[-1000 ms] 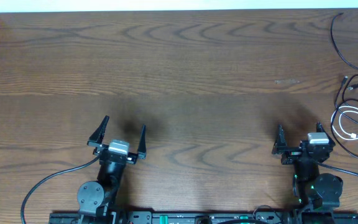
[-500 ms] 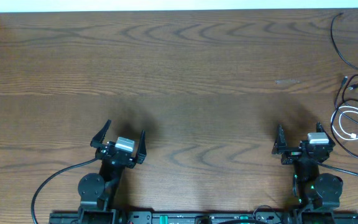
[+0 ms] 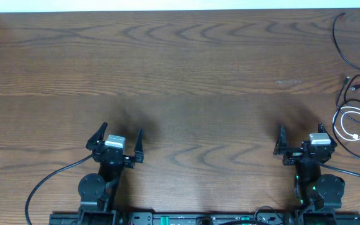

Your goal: Untangle cables

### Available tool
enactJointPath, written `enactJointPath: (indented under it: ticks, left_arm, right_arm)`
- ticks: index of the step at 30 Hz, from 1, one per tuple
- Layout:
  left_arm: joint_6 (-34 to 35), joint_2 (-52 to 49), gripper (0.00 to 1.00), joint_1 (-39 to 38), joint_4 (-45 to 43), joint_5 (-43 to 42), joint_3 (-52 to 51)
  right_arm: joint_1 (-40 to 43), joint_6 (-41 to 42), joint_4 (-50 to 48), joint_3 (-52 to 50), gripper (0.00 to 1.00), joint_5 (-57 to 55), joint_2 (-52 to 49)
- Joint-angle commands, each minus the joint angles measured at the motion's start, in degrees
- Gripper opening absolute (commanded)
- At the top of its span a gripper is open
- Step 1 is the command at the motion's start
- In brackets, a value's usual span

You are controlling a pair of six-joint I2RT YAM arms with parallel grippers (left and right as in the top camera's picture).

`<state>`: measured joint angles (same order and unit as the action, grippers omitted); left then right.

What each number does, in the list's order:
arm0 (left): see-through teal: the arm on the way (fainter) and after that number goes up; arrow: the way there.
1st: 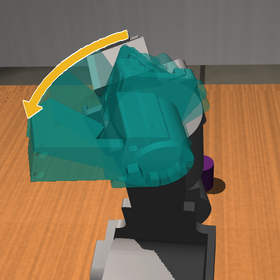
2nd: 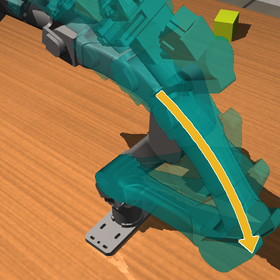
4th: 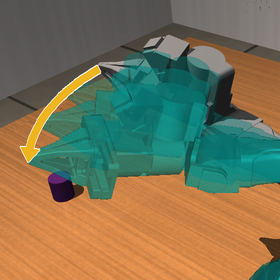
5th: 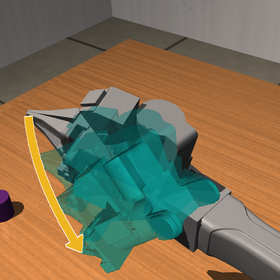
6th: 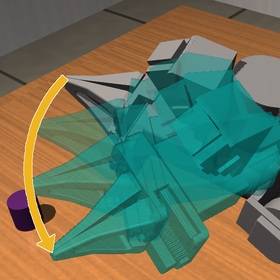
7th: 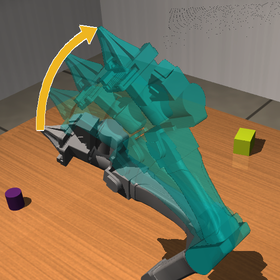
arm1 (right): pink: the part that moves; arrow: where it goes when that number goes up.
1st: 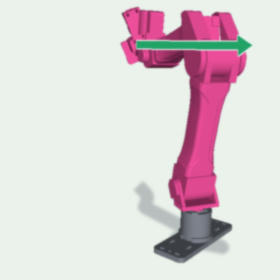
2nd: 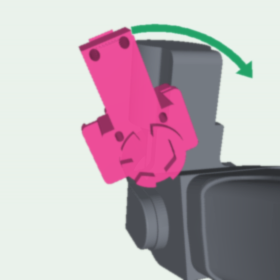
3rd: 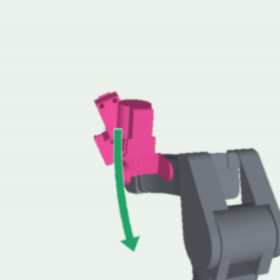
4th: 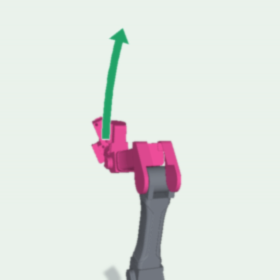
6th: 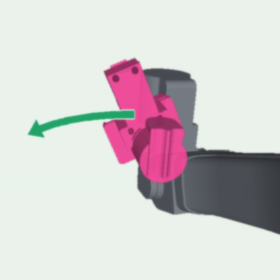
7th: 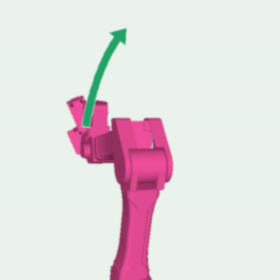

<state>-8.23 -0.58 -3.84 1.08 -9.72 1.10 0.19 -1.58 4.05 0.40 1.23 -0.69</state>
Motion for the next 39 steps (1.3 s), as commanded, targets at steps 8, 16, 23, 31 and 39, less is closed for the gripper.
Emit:
enactJointPath:
  ticks: [8, 16, 23, 31, 39]
  left_arm:
    - [5.55, 0.50, 0.98, 0.11, 0.98, 2.84, -0.87]
    - [5.53, 0.50, 0.98, -1.40, 0.26, 2.69, -0.87]
    - [5.49, 0.50, 0.98, -1.40, 2.49, 1.55, -0.87]
    - [5.57, 0.50, 0.98, -1.40, 2.40, 1.57, -0.87]
    - [5.55, 0.50, 0.98, -1.38, 2.34, 1.62, -0.87]
  right_arm:
    - [0.63, -0.66, 0.26, -0.09, 0.99, -0.48, 0.31]
    - [0.63, -0.66, 0.26, -0.09, 0.99, -0.48, 0.31]
    - [0.63, -0.66, 0.26, -0.09, 0.99, -0.48, 0.31]
    - [0.63, -0.66, 0.26, -0.09, 0.99, -0.48, 0.31]
    - [0.63, -0.66, 0.26, -0.09, 0.99, -0.48, 0.31]
